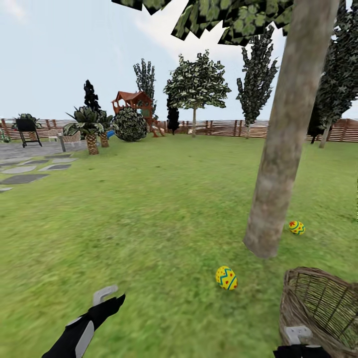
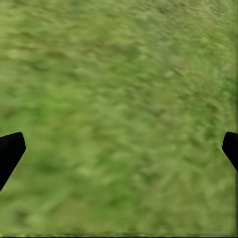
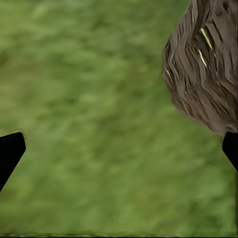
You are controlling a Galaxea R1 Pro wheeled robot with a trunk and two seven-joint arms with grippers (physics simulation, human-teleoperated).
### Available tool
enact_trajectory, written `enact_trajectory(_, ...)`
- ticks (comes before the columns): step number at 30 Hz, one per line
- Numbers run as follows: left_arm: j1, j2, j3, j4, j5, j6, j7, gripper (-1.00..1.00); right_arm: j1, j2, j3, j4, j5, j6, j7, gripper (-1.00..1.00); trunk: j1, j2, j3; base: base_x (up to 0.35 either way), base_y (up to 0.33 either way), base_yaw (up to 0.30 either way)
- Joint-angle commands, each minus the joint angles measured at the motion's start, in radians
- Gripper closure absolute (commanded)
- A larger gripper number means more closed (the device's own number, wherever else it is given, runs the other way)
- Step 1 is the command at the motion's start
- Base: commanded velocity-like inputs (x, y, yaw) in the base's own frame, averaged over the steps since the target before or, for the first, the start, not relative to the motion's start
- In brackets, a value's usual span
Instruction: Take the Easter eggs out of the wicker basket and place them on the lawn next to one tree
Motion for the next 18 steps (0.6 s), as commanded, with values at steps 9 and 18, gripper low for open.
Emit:
enact_trajectory(9, 0.0, -0.001, 0.005, -0.001, 0.008, 0.009, -0.006, -1.0, -0.001, 0.0, 0.002, -0.002, 0.002, 0.005, 0.003, -1.0, -0.035, 0.063, 0.027, -0.321, -0.01, 0.0)
enact_trajectory(18, 0.0, -0.001, 0.005, -0.002, 0.009, 0.006, -0.008, -1.0, 0.0, 0.0, 0.001, -0.002, 0.002, 0.004, 0.003, -1.0, -0.07, 0.126, 0.055, -0.049, -0.026, 0.0)
